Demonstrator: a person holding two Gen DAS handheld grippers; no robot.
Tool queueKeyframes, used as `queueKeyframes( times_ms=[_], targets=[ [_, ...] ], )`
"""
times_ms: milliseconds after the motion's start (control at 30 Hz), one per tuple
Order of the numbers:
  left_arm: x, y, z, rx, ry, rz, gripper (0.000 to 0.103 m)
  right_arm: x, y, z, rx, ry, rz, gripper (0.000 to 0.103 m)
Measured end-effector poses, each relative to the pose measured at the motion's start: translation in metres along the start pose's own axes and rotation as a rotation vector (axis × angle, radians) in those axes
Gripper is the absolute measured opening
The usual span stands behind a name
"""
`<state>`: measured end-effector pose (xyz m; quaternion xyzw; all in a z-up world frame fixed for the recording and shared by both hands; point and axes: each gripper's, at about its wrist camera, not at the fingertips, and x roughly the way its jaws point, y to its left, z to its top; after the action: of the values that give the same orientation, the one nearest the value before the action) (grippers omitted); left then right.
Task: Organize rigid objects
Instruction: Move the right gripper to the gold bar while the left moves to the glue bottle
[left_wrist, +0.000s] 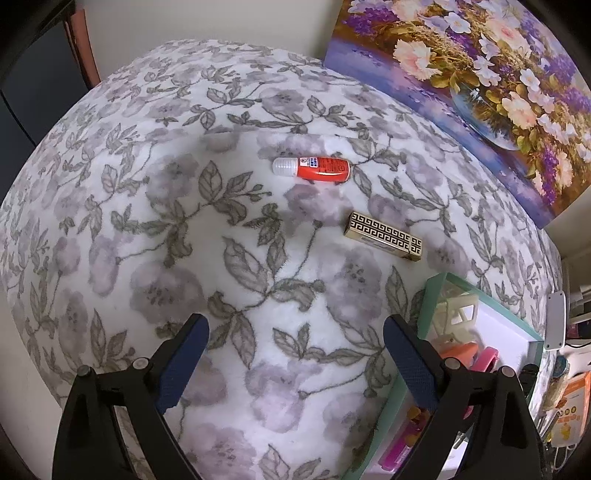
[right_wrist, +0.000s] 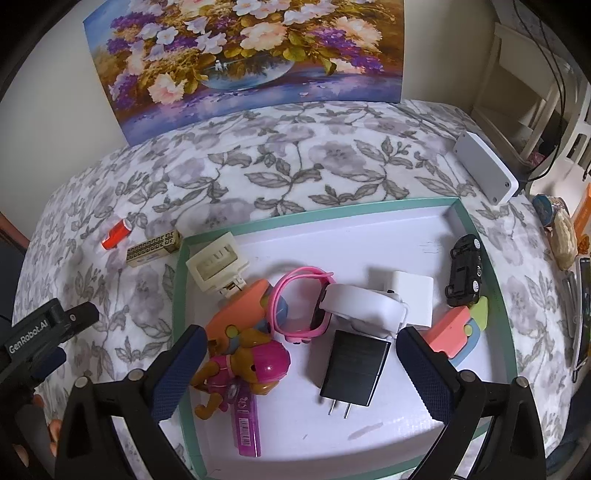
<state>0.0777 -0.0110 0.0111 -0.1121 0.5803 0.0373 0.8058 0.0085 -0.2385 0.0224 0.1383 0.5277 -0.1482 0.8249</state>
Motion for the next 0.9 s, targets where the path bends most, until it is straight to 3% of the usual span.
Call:
queueKeyframes(
  times_ms=[467, 900],
  targets=[
    [0.002, 0.006, 0.032, -0.016, -0.024, -0.025, 0.096, -0.002, 0.018, 0.008, -0.041, -0.044, 0.03, 0.103],
    [0.035, 0.044, 0.082, -0.149, 0.01, -0.044, 0.096, 0.016, 0.077, 0.047, -0.109, -0.069, 0.129, 0.103]
  ],
)
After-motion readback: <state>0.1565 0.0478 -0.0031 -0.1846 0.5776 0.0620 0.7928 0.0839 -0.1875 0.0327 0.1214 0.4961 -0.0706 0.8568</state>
